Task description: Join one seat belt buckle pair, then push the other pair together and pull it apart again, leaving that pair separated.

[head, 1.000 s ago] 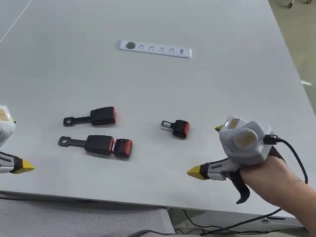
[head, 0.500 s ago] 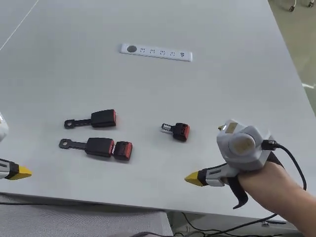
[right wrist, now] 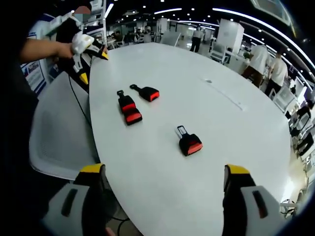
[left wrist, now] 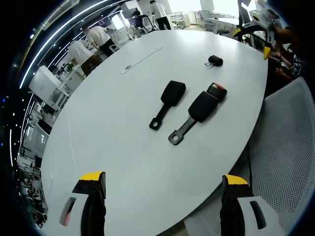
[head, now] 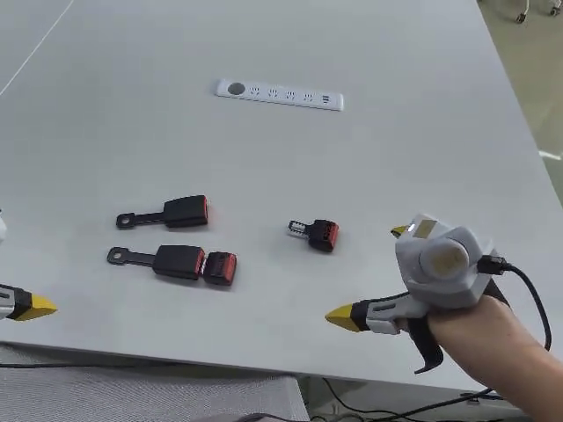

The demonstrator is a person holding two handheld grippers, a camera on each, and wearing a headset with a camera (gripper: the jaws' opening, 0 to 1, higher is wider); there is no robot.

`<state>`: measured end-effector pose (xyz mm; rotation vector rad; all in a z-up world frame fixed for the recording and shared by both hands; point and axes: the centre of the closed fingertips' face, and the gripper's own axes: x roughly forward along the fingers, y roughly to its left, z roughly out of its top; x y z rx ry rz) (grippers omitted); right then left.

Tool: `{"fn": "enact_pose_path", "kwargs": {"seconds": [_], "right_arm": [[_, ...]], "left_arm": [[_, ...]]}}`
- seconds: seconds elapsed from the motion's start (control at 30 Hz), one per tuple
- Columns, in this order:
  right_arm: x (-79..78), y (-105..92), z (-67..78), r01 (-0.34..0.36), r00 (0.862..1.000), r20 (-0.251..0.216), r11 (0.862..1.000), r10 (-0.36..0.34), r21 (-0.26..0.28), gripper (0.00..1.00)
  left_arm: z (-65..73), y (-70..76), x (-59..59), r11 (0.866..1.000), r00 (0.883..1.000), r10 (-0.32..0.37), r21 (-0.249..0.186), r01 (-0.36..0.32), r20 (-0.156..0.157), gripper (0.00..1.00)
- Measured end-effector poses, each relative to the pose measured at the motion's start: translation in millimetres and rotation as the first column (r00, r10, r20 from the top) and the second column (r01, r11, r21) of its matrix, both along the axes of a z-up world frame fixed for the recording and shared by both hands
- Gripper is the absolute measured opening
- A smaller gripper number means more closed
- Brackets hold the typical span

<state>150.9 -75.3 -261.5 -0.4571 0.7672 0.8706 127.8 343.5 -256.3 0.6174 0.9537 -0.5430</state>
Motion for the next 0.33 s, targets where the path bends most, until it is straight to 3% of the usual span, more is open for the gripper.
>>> {"fn": "enact_pose_path", "kwargs": {"seconds": [0.33], "right_arm": [[-7.4, -2.3, 1.2, 0.034, 0.999, 0.014, 0.998, -0.034, 0.06, 1.0]], "left_arm": [[1.9, 0.0, -3.4, 0.999, 1.0, 0.021, -0.044, -0.02, 0.021, 1.0]]}}
